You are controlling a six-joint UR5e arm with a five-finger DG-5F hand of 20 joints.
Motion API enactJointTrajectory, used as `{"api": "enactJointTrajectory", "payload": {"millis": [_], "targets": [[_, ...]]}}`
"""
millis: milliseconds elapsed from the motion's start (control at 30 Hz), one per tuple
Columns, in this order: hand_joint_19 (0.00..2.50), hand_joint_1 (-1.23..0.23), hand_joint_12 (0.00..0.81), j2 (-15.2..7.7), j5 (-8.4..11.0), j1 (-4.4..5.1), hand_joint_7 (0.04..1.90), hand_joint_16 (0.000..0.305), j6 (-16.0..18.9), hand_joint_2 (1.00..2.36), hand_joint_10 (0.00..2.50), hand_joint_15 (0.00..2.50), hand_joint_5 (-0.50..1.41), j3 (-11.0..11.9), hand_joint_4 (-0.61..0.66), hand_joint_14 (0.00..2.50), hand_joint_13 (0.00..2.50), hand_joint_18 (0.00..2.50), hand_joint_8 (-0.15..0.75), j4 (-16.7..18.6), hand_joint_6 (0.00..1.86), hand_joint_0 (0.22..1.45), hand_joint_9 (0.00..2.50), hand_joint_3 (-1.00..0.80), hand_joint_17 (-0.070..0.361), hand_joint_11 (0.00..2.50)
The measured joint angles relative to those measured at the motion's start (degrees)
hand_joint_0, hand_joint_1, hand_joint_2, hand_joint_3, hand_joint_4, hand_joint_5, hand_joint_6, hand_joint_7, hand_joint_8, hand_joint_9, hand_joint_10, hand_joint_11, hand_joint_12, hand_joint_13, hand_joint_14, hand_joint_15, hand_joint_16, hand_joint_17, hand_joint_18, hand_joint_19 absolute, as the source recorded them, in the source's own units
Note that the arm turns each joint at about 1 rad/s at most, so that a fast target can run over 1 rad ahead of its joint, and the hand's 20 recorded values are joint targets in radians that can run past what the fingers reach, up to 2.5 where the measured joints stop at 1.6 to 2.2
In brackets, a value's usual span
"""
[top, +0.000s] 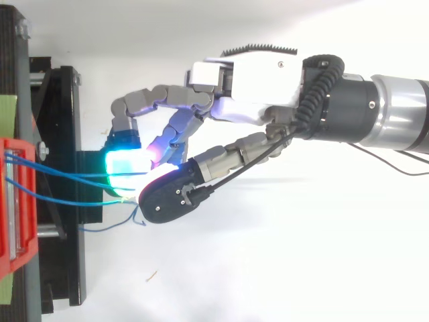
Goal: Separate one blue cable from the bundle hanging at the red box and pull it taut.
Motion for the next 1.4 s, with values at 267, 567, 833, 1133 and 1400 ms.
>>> {"api": "enactJointTrajectory", "payload": {"millis": [267, 567, 833, 1133, 1400], "targets": [[0.63, -0.53, 0.321, 0.0, 0.12, 0.0, 1.33, 0.041, 0.4, 1.01, 0.01, 0.79, -0.07, 0.0, 0.21, 0.02, 0.75, 0.89, 0.307, 0.1, 0.5, 0.67, 0.86, -0.16, 0.093, 0.53], [0.62, -0.52, 0.319, 0.0, 0.33, -0.04, 1.27, 0.042, 0.9, 1.01, 0.01, 0.76, -0.08, 0.2, 0.22, 0.02, 0.73, 0.87, 0.311, 0.6, 0.5, 0.66, 0.86, -0.17, 0.095, 0.51], [0.59, -0.77, 0.31, 0.0, 0.33, -0.12, 1.22, 0.038, 1.5, 1.02, 0.02, 0.77, -0.14, 0.3, 0.24, 0.02, 0.72, 0.89, 0.332, 0.5, 0.67, 0.7, 0.84, -0.09, 0.085, 0.64], [0.59, -0.85, 0.319, 0.0, 0.26, -0.17, 1.04, 0.038, 1.6, 1.02, 0.01, 0.79, -0.21, 0.3, 0.27, 0.02, 0.71, 0.91, 0.342, -0.4, 0.86, 0.71, 0.82, -0.24, 0.084, 0.77], [0.57, -0.88, 0.308, 0.0, 0.33, -0.12, 1.08, 0.038, 1.6, 1.0, 0.02, 0.77, -0.19, 0.2, 0.23, 0.02, 0.75, 0.95, 0.333, -0.5, 0.89, 0.71, 0.91, -0.5, 0.085, 0.82]]}}
